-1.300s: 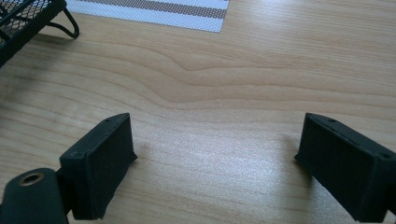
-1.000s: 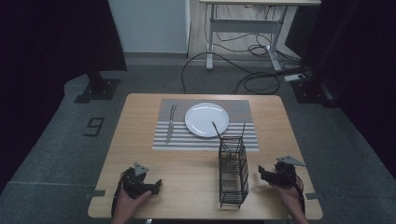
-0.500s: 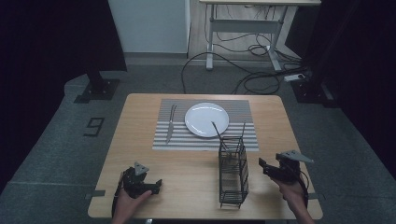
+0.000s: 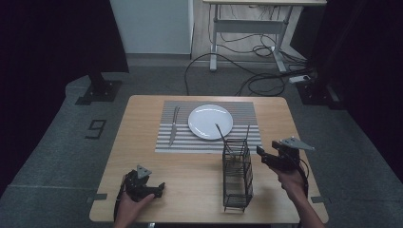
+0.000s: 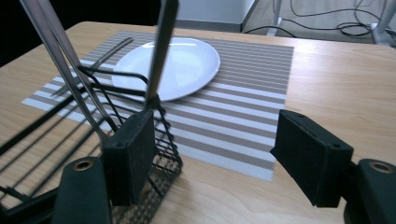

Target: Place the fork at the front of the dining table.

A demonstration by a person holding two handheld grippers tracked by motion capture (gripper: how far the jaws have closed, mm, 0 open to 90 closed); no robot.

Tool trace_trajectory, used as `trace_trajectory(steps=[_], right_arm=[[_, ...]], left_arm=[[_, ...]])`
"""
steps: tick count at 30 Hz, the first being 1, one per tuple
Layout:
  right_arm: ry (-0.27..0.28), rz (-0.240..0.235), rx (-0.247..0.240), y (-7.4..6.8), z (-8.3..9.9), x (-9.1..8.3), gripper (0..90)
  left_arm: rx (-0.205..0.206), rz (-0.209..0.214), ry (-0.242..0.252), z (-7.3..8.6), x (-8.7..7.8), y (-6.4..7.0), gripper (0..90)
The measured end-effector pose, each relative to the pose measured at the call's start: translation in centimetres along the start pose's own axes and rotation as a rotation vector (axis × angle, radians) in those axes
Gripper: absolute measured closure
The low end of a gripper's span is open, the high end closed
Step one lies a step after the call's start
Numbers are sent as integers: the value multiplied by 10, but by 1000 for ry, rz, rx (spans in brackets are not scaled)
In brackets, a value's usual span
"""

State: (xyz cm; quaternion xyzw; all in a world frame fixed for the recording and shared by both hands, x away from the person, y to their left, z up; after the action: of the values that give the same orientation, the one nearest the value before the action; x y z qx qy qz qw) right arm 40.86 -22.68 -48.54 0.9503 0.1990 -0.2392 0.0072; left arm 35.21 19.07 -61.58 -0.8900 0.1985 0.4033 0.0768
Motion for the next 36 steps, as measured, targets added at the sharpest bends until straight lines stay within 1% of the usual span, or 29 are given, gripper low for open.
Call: trace_trajectory(steps=[2, 4, 8, 9, 10, 16, 17, 18, 19, 22, 23, 25, 26, 31, 33, 36], right_arm=[[-3, -7, -3, -3, -3, 3, 297], [-7, -7, -16, -7, -7, 6, 300], [-3, -13, -36, -15, -19, 9, 308], [-3, -13, -36, -15, -19, 9, 308], [-2, -16, -43, -18, -24, 12, 312], [-10, -22, -50, -24, -31, 21, 324], [-13, -23, -50, -25, -32, 25, 329], [-13, -23, -50, -25, -32, 25, 329], [-19, -22, -49, -27, -34, 30, 337], [-26, -16, -47, -27, -35, 34, 344], [-31, -14, -43, -27, -37, 39, 354], [-32, -14, -39, -27, -37, 41, 358], [-37, -12, -35, -27, -38, 45, 366], [-49, 2, -35, -26, -37, 51, 394], [-51, 3, -24, -26, -36, 55, 425], [-51, -11, -14, -27, -36, 57, 470]], left_arm=[[-1, 0, 1, 0, 0, 0, 2], [-1, 0, 1, 0, 0, 0, 2], [0, 0, 0, 0, 0, 0, 2], [0, 0, 0, 0, 0, 0, 2], [0, 0, 0, 0, 0, 0, 2], [1, 0, -2, 0, 0, 0, 2], [0, 0, -2, 0, 0, 0, 2], [0, 0, -2, 0, 0, 0, 2], [1, 0, -1, 0, 0, 0, 2], [1, 0, -2, 0, 0, 0, 2], [1, 0, -2, 0, 0, 0, 2], [1, 0, -2, 0, 0, 0, 2], [1, 0, -2, 0, 0, 0, 2], [0, 0, -1, 0, 0, 0, 2], [1, 0, -1, 0, 0, 0, 2], [0, 0, -1, 0, 0, 0, 2]])
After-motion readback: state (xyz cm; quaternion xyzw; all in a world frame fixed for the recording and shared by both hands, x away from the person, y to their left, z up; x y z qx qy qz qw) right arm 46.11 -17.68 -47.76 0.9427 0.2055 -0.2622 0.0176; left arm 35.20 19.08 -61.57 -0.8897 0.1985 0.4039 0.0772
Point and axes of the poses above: each handheld gripper's, and its own axes: x roughly forward along the jaws, z roughly out of its underside, y roughly to its right, the point moved 9 cm from there along x, roughly forward along the jaws, and after that the axes turned 2 degrees about -x, right-handed, at the moved point
